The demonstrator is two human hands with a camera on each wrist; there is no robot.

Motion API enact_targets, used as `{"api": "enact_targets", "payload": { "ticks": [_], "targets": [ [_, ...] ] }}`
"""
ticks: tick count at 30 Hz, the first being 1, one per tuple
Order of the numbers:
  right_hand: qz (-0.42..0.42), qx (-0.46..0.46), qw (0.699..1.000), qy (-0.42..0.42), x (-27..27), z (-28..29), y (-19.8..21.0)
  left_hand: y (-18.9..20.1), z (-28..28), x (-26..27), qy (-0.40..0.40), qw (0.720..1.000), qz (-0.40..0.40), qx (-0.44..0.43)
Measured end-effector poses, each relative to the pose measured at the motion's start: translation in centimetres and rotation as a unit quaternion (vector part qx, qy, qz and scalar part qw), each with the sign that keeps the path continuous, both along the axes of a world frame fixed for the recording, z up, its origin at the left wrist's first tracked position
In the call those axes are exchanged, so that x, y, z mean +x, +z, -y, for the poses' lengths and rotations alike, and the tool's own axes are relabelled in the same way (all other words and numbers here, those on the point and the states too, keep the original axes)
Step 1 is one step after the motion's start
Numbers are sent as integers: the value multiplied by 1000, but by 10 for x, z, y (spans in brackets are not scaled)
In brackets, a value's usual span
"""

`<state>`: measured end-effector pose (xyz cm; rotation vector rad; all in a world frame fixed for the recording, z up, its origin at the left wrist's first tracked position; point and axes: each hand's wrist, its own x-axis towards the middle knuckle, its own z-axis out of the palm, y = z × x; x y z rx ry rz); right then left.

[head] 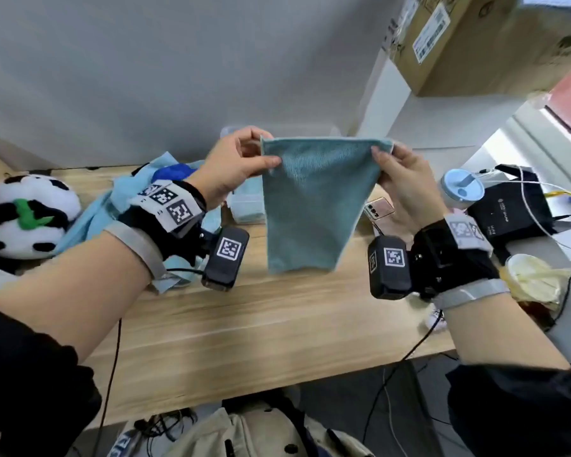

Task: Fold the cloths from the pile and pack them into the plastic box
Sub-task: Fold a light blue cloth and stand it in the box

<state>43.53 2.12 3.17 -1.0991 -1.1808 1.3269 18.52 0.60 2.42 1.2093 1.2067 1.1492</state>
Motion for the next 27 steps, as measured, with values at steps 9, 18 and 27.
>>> {"api": "enact_targets", "payload": {
  "ticks": [9, 18, 27],
  "targets": [
    [-25, -28, 984, 174, 20, 31, -17, -14, 50, -17, -146, 981, 81, -102],
    [161, -302, 887, 310, 32, 104, -145, -152, 128, -15, -289, 903, -72, -309],
    [222, -371, 828, 358, 29, 131, -197, -212, 169, -8, -224, 883, -45, -411]
  ]
}}
